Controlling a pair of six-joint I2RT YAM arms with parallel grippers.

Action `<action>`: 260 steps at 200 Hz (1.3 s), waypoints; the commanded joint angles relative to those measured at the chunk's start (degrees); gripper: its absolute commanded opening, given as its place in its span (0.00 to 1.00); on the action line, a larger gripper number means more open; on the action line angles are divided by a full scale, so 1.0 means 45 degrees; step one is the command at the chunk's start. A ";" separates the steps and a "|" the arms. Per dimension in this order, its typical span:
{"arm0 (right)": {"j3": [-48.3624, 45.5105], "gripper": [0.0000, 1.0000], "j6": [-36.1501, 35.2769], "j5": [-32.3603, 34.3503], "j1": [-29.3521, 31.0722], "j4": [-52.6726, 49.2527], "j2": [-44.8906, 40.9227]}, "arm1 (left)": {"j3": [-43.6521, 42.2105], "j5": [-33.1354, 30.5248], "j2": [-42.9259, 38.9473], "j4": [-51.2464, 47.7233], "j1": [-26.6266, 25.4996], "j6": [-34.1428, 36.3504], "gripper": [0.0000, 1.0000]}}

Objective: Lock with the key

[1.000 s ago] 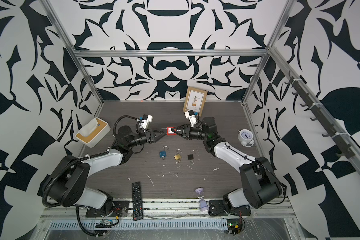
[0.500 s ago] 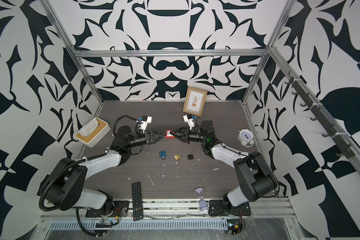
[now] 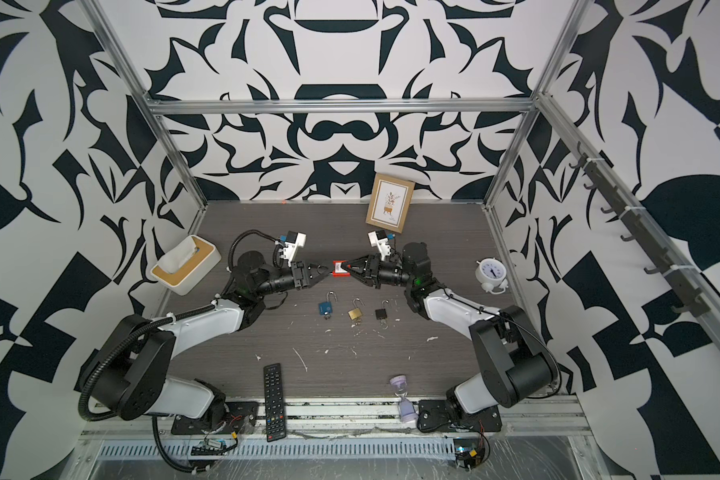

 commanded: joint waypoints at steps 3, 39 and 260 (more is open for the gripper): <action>0.0266 0.00 -0.0797 0.0323 -0.0048 -0.0612 -0.0722 | 0.0458 0.0026 0.0079 0.0094 -0.0145 0.0428 0.56; 0.0254 0.00 -0.1012 0.0483 -0.0010 -0.0912 -0.0991 | 0.0506 -0.0044 0.0218 -0.0027 -0.0186 0.0505 0.56; 0.0446 0.00 -0.0759 0.0619 0.0059 -0.0162 -0.0703 | 0.0632 0.0395 0.1528 0.2279 -0.0283 -0.1078 0.53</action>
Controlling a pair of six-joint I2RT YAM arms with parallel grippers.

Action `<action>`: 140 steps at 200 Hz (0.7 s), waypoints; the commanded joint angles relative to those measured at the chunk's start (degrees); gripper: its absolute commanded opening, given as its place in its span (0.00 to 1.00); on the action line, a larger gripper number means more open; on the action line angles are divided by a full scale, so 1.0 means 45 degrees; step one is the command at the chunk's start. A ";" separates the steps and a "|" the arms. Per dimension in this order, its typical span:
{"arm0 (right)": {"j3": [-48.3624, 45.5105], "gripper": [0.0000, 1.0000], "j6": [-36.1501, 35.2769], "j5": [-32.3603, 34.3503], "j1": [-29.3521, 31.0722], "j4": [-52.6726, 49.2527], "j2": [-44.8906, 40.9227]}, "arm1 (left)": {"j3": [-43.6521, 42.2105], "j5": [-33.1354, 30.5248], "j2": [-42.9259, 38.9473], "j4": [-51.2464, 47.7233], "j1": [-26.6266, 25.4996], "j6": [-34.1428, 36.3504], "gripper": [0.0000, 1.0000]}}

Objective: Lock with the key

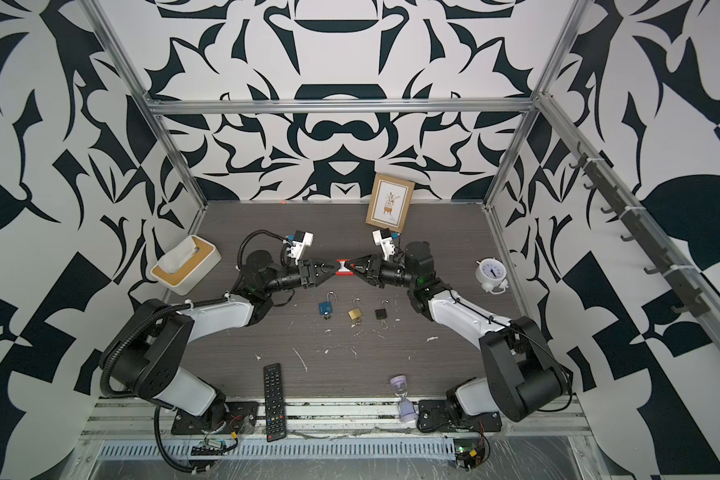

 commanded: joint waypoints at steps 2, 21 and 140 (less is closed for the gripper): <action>0.0359 0.00 0.0230 -0.0105 0.0057 0.1261 -0.0026 | 0.0278 0.0240 0.0028 0.0638 -0.0066 -0.0207 0.52; 0.0300 0.00 0.0220 -0.0003 0.0162 0.1304 0.0024 | 0.0334 0.0289 0.0036 0.0677 -0.0091 -0.0259 0.46; 0.0437 0.00 -0.0132 0.0031 0.0762 0.0881 0.0203 | 0.0312 0.0377 -0.0057 0.0628 -0.0096 -0.0459 0.13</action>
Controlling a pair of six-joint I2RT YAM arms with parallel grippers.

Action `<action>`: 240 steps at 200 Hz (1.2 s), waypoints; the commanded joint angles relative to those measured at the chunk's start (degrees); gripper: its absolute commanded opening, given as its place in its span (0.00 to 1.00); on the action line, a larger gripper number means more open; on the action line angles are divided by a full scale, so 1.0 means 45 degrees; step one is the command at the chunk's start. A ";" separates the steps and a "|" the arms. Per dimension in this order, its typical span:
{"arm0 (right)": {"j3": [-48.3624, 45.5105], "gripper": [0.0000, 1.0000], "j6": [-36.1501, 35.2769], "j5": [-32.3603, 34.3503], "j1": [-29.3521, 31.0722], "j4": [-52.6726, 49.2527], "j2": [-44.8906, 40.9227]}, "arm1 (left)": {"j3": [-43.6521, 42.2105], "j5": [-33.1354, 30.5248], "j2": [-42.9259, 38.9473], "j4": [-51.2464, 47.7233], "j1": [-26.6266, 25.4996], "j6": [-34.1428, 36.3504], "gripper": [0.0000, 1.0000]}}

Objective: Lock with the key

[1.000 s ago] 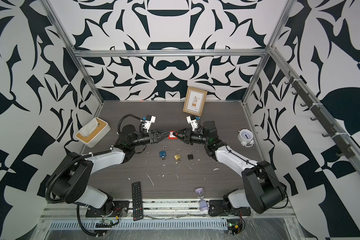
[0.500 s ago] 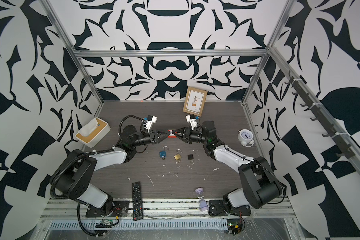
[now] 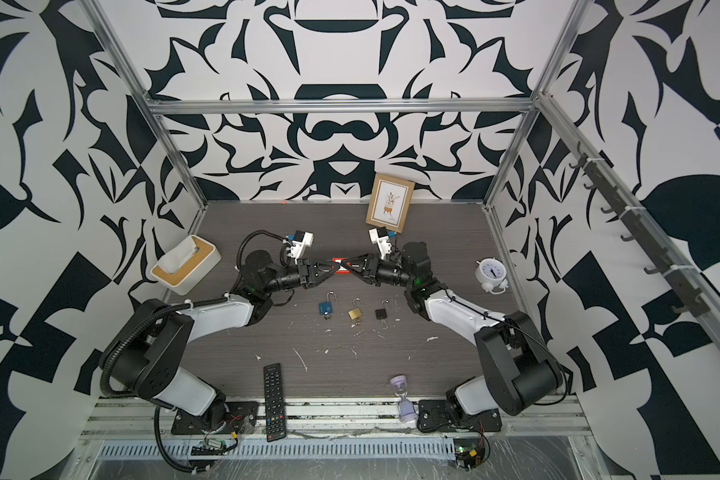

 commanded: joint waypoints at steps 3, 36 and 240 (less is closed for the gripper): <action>0.0408 0.00 -0.0204 -0.0057 0.0387 -0.0261 -0.0166 | 0.0329 0.0226 -0.0072 0.0434 -0.0123 0.0277 0.10; 0.0447 0.00 -0.0443 -0.0035 0.0408 -0.0624 -0.0157 | 0.0516 0.0060 -0.0280 -0.0260 -0.0052 0.0307 0.00; 0.0487 0.48 -0.0786 0.0031 -0.0098 -0.1749 -0.0290 | 0.0518 -0.0255 -0.1371 -0.3095 0.0263 0.1513 0.00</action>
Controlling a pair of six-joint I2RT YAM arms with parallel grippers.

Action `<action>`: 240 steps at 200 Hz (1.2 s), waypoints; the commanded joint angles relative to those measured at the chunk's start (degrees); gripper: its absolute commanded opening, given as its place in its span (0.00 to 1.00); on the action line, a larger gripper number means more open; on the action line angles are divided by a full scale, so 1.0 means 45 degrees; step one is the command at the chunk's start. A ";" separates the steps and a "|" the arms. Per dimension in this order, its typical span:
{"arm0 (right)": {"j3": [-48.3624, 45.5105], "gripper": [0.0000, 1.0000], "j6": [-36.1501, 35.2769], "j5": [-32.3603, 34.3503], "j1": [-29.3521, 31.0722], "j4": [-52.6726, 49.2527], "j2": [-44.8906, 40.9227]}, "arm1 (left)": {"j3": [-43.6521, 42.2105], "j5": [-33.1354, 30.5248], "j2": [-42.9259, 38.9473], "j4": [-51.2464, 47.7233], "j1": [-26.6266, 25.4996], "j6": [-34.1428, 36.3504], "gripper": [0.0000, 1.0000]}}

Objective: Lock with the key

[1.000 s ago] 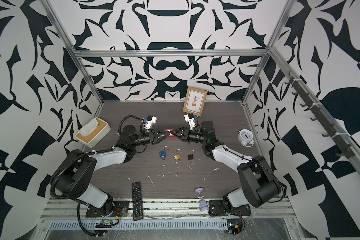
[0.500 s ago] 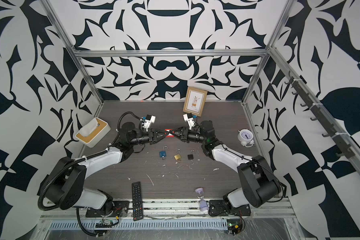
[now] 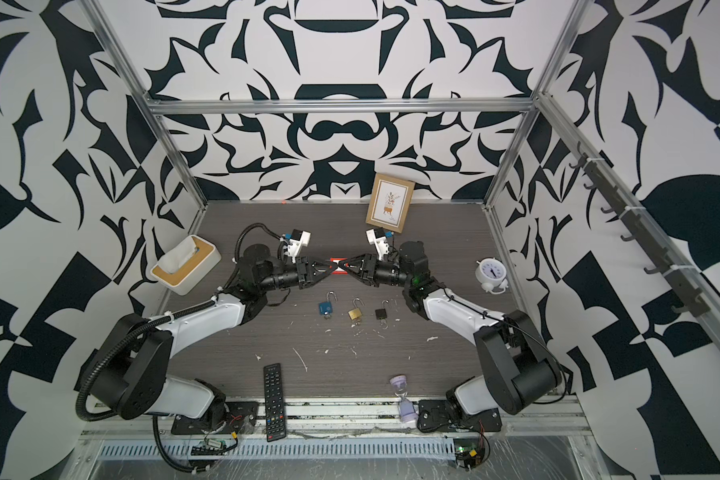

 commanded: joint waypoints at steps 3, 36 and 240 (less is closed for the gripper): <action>0.0250 0.50 -0.0270 -0.0003 -0.0255 -0.0838 -0.0386 | 0.0006 0.0283 0.0040 0.0748 0.0156 0.0325 0.00; -0.0030 0.62 -0.0098 0.0159 -0.0537 -0.1357 -0.1069 | 0.0324 0.1068 0.0141 0.0322 0.0383 0.0482 0.00; -0.2132 0.55 0.5324 0.0635 -0.0943 0.0313 -0.2418 | 0.1554 0.3462 0.1033 -0.0920 0.1052 0.0828 0.00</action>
